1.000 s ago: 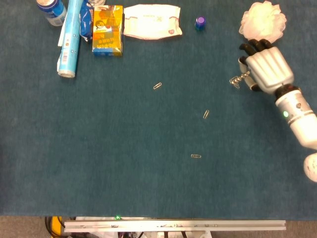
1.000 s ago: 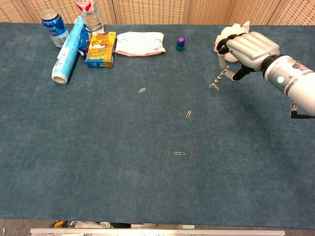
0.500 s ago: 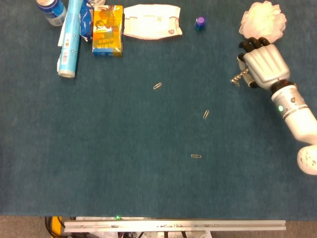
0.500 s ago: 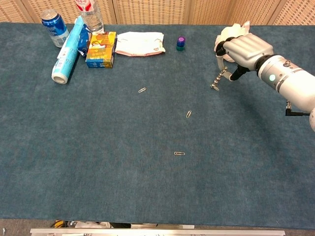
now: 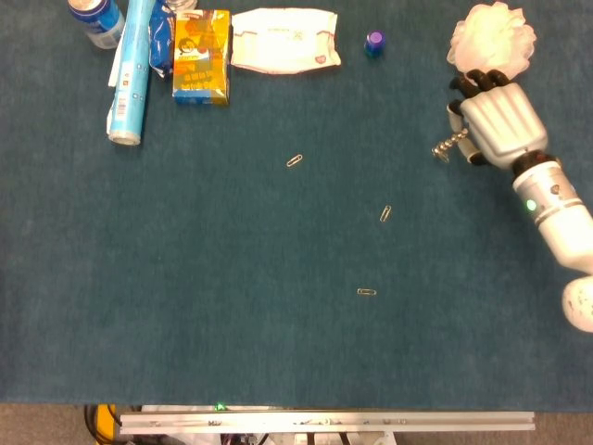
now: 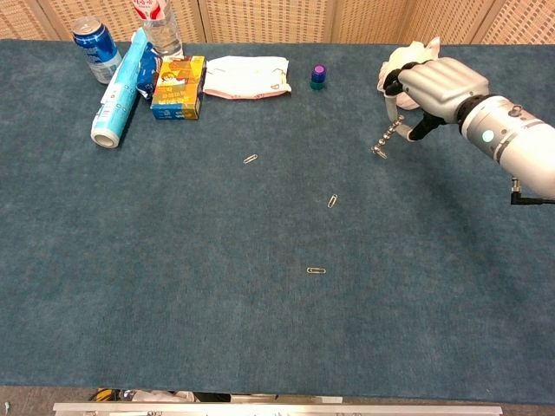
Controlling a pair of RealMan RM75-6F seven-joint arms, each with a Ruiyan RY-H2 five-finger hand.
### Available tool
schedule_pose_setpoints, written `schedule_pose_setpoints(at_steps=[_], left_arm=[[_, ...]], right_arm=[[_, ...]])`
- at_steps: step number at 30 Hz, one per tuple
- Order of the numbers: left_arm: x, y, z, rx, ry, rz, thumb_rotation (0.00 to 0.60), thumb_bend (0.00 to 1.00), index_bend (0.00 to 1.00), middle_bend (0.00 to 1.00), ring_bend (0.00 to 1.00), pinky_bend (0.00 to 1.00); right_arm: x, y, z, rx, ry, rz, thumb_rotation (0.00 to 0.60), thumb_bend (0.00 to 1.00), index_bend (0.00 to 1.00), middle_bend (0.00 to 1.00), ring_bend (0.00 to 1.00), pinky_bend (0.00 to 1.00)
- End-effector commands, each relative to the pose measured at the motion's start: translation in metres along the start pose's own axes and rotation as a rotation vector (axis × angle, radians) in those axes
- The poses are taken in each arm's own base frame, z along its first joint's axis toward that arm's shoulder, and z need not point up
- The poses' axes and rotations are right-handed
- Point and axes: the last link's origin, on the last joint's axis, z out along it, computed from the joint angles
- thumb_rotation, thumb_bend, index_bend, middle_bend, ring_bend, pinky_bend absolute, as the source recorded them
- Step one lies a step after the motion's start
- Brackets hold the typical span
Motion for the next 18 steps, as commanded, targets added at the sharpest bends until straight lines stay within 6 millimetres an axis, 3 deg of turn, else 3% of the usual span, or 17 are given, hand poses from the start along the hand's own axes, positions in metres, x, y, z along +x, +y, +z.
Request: schedule_pose_setpoints(at_steps=[1,18], left_arm=[[0.0,0.001,0.001,-0.003,0.002,0.001,0.6,0.07,0.43,0.48,0.37,0.49],[0.01,0.014,0.013,-0.038,0.022,0.013,0.6,0.07,0.43,0.48,0.37,0.49]], right_arm=[[0.007,0.008,-0.015,-0.003,0.02,0.013,0.6,0.34,0.63,0.23,0.14,0.18],[0.023,0.045,-0.101,-0.042,0.085,0.031,0.6,0.34,0.63,0.23,0.14,0.18]])
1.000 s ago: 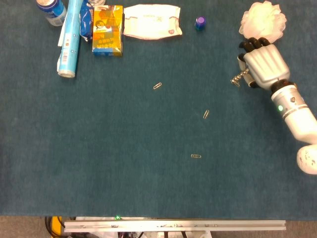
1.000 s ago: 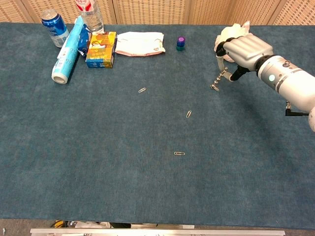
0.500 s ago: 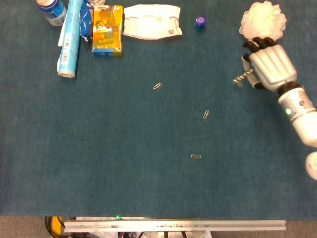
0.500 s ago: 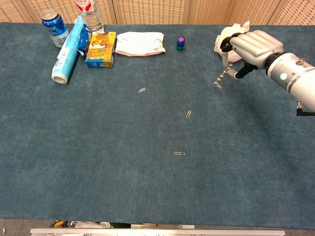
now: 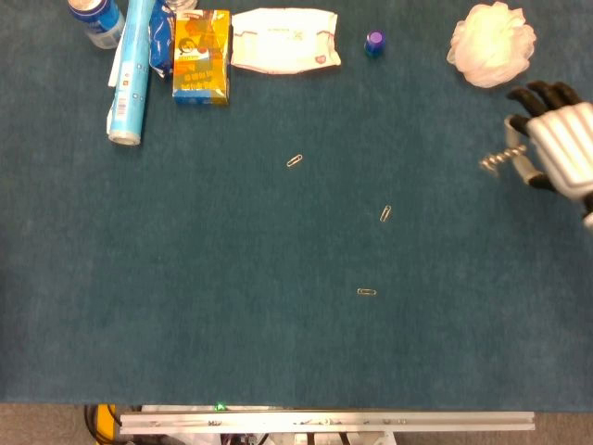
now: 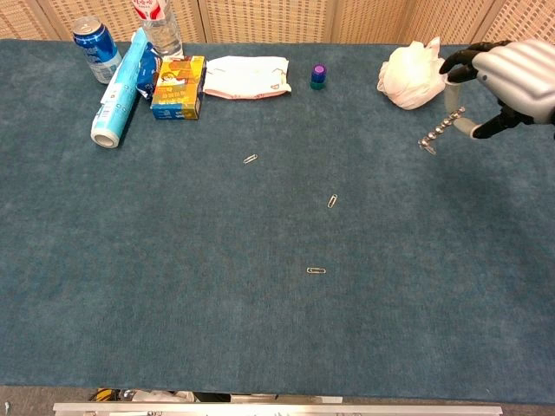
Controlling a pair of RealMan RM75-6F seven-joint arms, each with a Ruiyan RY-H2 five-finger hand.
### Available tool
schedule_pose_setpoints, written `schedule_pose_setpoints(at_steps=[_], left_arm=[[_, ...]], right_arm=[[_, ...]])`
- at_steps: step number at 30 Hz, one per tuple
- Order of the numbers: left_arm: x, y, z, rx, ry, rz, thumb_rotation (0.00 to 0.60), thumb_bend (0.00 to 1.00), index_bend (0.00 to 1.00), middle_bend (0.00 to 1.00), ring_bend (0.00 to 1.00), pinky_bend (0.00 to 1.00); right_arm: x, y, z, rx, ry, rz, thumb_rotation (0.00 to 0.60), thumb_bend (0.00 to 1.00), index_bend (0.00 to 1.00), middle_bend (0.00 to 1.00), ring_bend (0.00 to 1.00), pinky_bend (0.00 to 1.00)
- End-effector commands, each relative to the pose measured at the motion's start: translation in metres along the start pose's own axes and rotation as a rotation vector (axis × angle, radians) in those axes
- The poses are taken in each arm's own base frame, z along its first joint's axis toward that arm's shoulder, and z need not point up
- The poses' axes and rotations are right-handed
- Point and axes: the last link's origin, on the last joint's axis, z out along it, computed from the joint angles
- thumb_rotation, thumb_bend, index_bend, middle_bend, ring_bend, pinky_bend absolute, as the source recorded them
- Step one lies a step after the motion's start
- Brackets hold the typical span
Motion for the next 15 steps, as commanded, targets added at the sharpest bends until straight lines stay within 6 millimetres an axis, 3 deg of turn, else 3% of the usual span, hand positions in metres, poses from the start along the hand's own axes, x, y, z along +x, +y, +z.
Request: schedule_pose_setpoints(at_steps=[1,7,15], left_arm=[[0.001,0.002,0.002,-0.008,0.0,0.003,0.6,0.07,0.43,0.48,0.37,0.49],[0.0,0.007,0.006,-0.023,-0.002,0.002,0.6,0.07,0.43,0.48,0.37,0.49],[-0.002,0.008,0.006,-0.022,-0.013,0.004,0.6,0.07,0.43,0.48,0.37,0.49]], right_arm=[[0.0,0.007,-0.019,-0.015,0.0,0.005,0.6,0.34,0.63,0.23,0.14,0.18],[-0.012,0.016,-0.04,-0.038,-0.043,-0.001,0.6,0.34,0.63,0.23,0.14,0.18],[-0.042,0.016,-0.042,-0.037,-0.125,0.001,0.6,0.34,0.63,0.23,0.14,0.18]])
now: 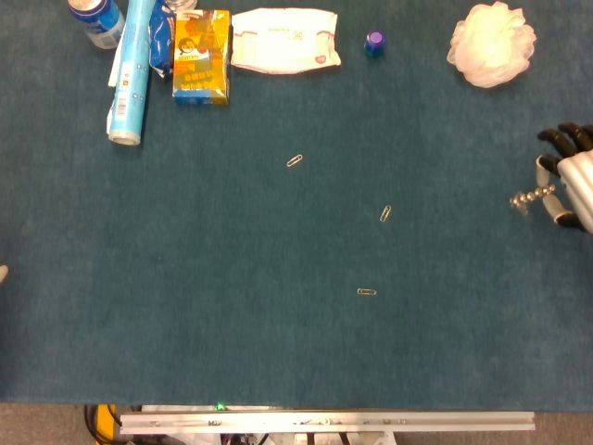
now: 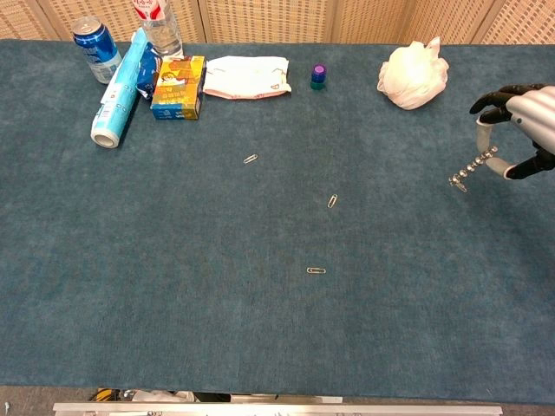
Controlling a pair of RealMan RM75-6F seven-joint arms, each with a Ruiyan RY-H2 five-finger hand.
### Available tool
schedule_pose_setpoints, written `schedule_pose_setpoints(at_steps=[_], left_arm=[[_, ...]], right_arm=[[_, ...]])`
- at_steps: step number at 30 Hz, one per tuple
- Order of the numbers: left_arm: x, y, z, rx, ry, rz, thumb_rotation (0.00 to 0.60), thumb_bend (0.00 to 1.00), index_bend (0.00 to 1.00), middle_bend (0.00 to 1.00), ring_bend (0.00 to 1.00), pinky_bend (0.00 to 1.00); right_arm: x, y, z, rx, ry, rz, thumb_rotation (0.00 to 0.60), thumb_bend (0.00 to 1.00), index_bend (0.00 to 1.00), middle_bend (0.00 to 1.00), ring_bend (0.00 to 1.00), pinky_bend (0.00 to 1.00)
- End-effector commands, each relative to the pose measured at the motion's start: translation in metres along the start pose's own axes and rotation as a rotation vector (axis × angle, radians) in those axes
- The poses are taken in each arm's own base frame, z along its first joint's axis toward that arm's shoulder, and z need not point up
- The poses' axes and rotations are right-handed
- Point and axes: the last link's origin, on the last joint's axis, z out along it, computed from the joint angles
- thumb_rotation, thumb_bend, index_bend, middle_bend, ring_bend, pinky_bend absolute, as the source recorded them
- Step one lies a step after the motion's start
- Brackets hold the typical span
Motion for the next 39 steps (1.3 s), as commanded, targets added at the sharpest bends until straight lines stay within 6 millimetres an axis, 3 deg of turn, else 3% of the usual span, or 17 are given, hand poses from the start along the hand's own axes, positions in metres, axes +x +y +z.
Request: schedule_pose_setpoints(at_steps=[1,9,21,32,39], left_arm=[[0.0,-0.001,0.0,0.003,-0.002,0.001,0.6,0.07,0.43,0.48,0.37,0.49],[-0.002,-0.003,-0.003,0.013,-0.009,-0.001,0.6,0.07,0.43,0.48,0.37,0.49],[-0.004,-0.003,-0.003,0.014,-0.011,-0.003,0.6,0.07,0.43,0.48,0.37,0.49],[-0.005,-0.003,-0.003,0.015,-0.014,-0.003,0.6,0.07,0.43,0.48,0.37,0.49],[-0.004,-0.002,-0.003,0.014,-0.011,-0.003,0.6,0.07,0.43,0.48,0.37,0.49]], right_arm=[[-0.013,-0.001,0.002,0.003,-0.033,0.0,0.6,0.34,0.63,0.23,0.14,0.18],[-0.032,-0.007,0.01,0.011,-0.077,0.0,0.6,0.34,0.63,0.23,0.14,0.18],[-0.035,-0.004,0.008,-0.001,-0.086,-0.002,0.6,0.34,0.62,0.23,0.14,0.18],[-0.033,0.003,-0.001,-0.022,-0.082,0.01,0.6,0.3,0.2,0.23,0.14,0.18],[-0.031,0.008,-0.01,-0.038,-0.071,0.023,0.6,0.28,0.13,0.23,0.14,0.18]])
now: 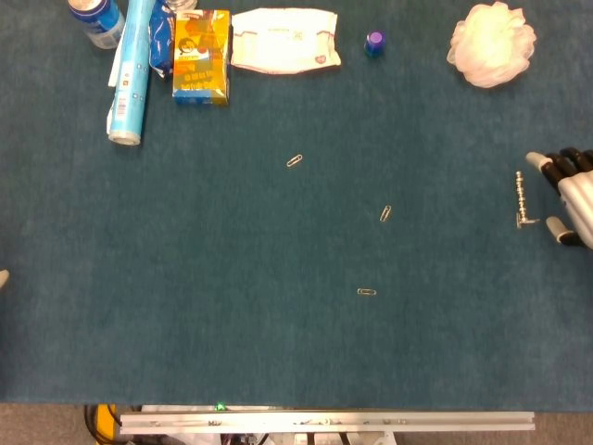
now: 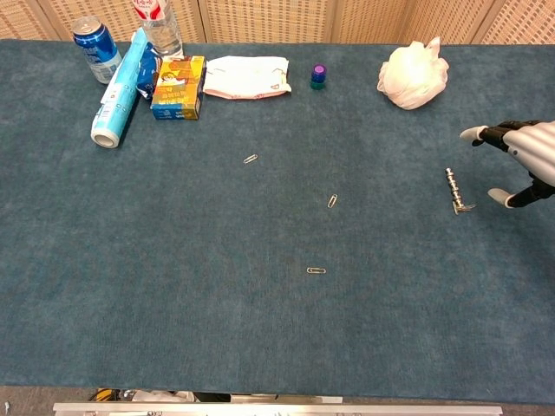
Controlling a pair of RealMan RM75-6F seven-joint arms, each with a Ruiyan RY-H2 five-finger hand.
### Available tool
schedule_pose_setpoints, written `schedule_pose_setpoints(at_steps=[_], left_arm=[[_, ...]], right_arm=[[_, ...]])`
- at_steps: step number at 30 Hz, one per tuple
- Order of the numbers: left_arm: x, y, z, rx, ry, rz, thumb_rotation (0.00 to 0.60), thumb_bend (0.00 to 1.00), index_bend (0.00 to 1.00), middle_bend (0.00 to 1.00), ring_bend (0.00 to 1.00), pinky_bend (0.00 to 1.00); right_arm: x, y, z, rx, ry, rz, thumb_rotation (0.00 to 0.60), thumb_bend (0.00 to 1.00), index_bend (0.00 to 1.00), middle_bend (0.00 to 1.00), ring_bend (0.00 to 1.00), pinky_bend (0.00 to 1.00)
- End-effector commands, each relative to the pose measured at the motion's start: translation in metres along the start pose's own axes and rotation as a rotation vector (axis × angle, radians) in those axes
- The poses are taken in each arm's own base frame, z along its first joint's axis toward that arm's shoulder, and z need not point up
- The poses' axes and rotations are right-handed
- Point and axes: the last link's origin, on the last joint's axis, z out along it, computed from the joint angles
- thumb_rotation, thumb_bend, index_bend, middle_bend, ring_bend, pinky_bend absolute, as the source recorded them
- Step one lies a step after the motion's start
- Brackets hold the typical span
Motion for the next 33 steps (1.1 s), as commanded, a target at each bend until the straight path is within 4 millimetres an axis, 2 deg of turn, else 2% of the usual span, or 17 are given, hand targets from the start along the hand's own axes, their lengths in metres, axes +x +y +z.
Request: schedule_pose_setpoints(at_steps=[1,7,12,22,27,33], left_arm=[[0.001,0.0,0.0,0.001,0.002,0.0,0.6,0.07,0.43,0.48,0.37,0.49],[0.003,0.001,0.002,-0.005,0.01,0.0,0.6,0.07,0.43,0.48,0.37,0.49],[0.007,0.004,0.006,-0.019,0.02,0.001,0.6,0.07,0.43,0.48,0.37,0.49],[0.018,0.012,0.018,-0.056,0.038,-0.009,0.6,0.07,0.43,0.48,0.37,0.49],[0.022,0.016,0.02,-0.073,0.043,-0.012,0.6,0.07,0.43,0.48,0.37,0.49],[0.023,0.021,0.022,-0.089,0.043,-0.009,0.6,0.07,0.43,0.48,0.37,0.49]], right_arm=[[0.002,0.001,-0.004,-0.007,0.014,0.011,0.6,0.28,0.13,0.23,0.14,0.18],[0.015,0.008,-0.02,-0.048,0.077,0.053,0.6,0.28,0.13,0.23,0.14,0.18],[0.03,0.016,-0.038,-0.077,0.123,0.132,0.6,0.28,0.19,0.23,0.14,0.18],[0.058,0.041,-0.087,-0.154,0.251,0.25,0.6,0.28,0.2,0.23,0.14,0.18],[0.059,0.046,-0.107,-0.199,0.281,0.281,0.6,0.28,0.2,0.23,0.14,0.18],[0.054,0.051,-0.119,-0.229,0.287,0.308,0.6,0.28,0.2,0.23,0.14,0.18]])
